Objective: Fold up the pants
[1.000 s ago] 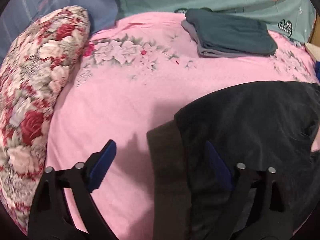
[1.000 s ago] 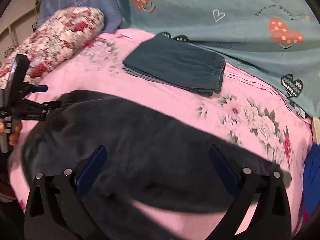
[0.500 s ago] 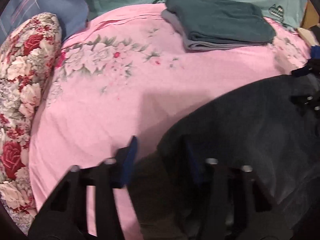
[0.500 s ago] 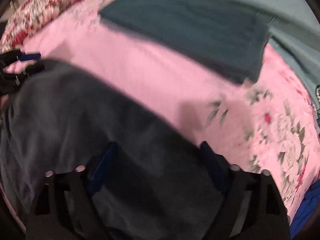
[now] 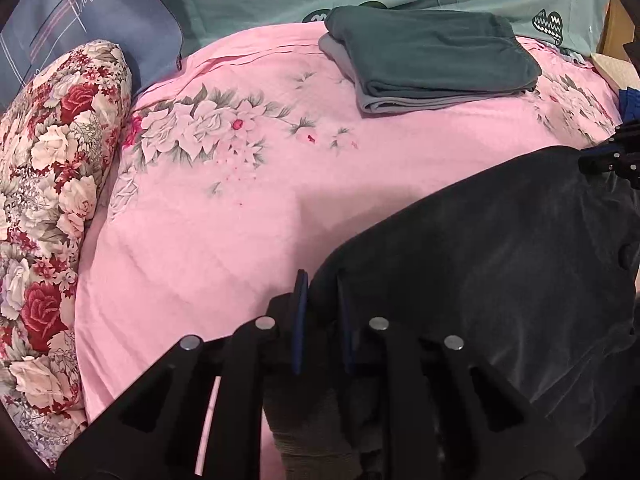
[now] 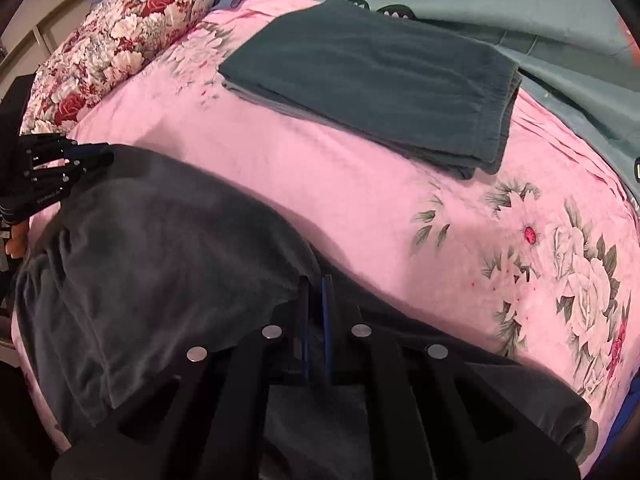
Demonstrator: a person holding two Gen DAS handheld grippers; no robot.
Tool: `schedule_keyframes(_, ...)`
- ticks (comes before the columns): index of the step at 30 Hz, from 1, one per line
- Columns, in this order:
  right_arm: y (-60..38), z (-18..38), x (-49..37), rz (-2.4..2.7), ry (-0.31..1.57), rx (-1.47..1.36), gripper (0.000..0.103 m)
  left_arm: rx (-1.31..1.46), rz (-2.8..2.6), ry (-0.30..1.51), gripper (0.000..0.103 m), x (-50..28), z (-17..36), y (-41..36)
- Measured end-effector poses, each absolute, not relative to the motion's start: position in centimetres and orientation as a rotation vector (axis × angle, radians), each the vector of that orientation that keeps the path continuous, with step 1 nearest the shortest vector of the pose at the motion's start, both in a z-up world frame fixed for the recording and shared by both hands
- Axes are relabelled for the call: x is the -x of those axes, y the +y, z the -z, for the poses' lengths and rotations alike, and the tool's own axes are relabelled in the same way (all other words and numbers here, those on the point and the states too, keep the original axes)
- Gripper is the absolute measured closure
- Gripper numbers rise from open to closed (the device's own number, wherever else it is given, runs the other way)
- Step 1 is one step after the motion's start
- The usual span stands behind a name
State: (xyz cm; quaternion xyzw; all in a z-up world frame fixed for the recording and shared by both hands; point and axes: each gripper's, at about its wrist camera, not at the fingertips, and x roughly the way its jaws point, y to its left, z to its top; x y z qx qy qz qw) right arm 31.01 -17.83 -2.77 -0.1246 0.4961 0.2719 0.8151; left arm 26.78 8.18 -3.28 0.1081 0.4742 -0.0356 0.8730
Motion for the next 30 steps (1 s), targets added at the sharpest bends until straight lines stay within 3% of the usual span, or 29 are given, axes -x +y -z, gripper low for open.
schedule_keyframes(7,-17.9,-0.3,-28.4,-0.583,0.984,0.236,0.098,-0.205,0.074,0.909,0.09,-24.1,-0.6,7.8)
schedule_keyframes(16,-19.5,-5.6,-13.3,-0.615,0.809,0.161,0.098,-0.207,0.116,0.819,0.091,-14.0,-3.8,8.0)
schedule_keyframes(23,-19.2,-0.1,-2.0,-0.632,0.841,0.106,0.097,-0.194,0.137,0.867,0.091,-5.5,0.0,8.4)
schedule_keyframes(27,-18.5,4.4,-0.8,-0.604,0.89,0.086,0.097,-0.167,0.12,0.91,0.091,-3.8,3.4,9.2)
schedule_keyframes(30,-18.7,4.6,-0.5,-0.597,0.864,0.051,0.097,-0.157,0.119,0.877,0.091,-2.5,2.9,9.2)
